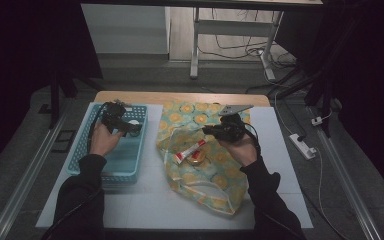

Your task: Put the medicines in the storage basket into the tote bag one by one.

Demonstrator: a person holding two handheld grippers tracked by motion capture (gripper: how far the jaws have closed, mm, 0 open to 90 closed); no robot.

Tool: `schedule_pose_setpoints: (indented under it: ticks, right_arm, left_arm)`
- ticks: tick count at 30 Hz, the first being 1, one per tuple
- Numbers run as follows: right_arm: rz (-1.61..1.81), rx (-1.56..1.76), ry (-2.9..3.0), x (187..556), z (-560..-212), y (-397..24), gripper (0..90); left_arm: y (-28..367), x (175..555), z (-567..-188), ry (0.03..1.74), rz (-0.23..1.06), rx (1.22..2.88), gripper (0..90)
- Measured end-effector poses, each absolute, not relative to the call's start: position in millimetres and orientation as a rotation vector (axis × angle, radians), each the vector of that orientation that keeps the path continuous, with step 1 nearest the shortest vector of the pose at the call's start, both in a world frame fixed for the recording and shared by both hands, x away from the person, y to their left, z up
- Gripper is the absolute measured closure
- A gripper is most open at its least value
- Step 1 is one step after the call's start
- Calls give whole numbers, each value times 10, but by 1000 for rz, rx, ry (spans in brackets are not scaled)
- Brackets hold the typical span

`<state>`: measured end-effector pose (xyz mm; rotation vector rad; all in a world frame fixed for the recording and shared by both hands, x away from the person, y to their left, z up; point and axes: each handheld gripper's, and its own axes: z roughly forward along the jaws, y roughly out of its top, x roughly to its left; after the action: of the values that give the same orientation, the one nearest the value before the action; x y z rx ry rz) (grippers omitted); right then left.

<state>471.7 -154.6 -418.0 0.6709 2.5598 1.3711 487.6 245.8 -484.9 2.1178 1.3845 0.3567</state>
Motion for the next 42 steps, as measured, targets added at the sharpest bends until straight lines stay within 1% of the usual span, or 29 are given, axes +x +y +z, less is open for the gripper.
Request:
schedule_pose_setpoints:
  ticks: [9,13,16,20,28,35,42]
  right_arm:
    - [1370,663,2562,4714,-4178,-1539,900]
    - [1371,663,2561,4713,-4176,-1540,900]
    - [1371,664,2561,4712,-4173,-1542,900]
    - [1373,664,2559,4713,-4172,-1544,900]
    - [1376,661,2557,4712,-4168,-1546,900]
    - [1375,658,2555,4708,-4169,-1540,900]
    - [1377,660,2552,4711,-4167,-1545,900]
  left_arm:
    - [2427,4987,-4934,1396,331,2191,17]
    - [2417,5012,-4944,1393,333,2202,60]
    - [2396,5013,-4941,1383,350,2228,145]
    - [2393,5008,-4917,1370,340,2208,296]
    - [2406,5023,-4935,1403,282,2218,493]
    - [2425,5009,-4902,1448,272,2202,504]
    - [2416,4951,-4776,1416,272,2186,505]
